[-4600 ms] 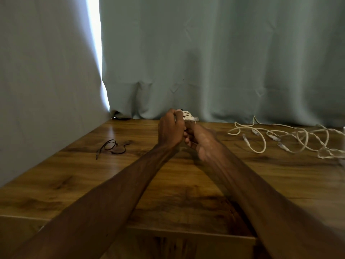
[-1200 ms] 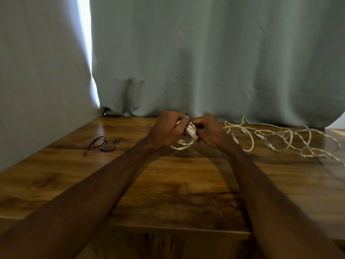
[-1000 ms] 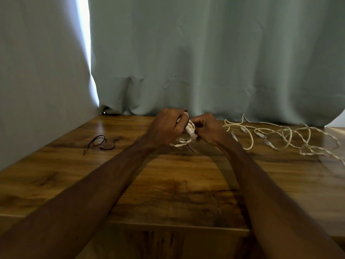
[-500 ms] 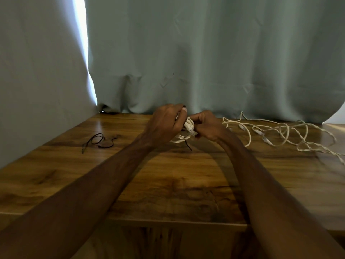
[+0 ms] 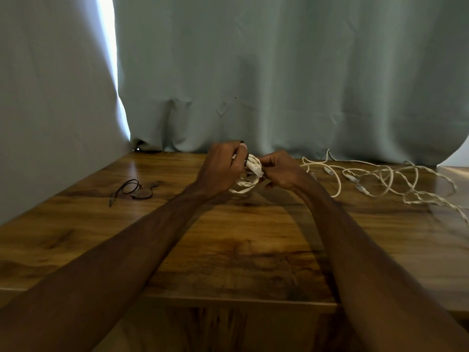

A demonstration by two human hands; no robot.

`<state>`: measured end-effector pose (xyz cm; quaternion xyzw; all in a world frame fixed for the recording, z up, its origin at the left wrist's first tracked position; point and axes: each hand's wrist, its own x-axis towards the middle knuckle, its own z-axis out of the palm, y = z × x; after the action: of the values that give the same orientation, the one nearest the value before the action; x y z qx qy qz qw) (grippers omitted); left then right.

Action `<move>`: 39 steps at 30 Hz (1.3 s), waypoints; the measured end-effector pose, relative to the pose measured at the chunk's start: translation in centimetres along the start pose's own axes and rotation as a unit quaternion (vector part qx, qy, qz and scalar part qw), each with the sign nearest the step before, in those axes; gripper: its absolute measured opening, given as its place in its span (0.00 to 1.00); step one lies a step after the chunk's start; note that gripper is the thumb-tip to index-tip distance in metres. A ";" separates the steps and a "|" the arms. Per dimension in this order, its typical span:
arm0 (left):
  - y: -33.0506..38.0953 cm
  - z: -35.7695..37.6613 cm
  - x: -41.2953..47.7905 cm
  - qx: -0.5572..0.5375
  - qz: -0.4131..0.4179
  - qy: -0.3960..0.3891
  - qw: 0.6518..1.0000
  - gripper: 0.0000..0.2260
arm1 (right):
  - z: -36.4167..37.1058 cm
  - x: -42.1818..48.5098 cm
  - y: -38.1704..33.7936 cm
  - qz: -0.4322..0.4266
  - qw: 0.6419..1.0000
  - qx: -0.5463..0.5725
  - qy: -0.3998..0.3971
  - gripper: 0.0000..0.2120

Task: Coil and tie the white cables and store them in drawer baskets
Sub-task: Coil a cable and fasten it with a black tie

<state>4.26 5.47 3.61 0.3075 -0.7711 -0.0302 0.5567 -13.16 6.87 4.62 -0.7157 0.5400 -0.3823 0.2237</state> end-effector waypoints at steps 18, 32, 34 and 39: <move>-3.2 -0.4 1.3 0.040 -0.194 0.108 0.974 0.20 | 4.5 -1.8 -4.2 -0.109 0.991 -0.067 0.043 0.09; -3.6 0.0 1.5 0.053 -0.191 0.103 0.975 0.19 | 4.8 -1.9 -5.8 0.055 0.974 0.203 0.078 0.10; -4.0 -0.4 1.6 0.071 -0.199 0.102 0.972 0.20 | 4.7 -2.0 -6.3 0.062 0.972 0.222 0.050 0.08; -4.6 -0.3 1.3 0.078 -0.205 0.066 0.973 0.19 | 4.6 -2.0 -6.3 -0.028 0.992 0.106 0.057 0.16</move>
<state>6.28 1.20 3.03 0.5033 -0.6528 -0.0629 0.5626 -5.99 10.36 5.83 -0.6799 0.4876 -0.4839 0.2566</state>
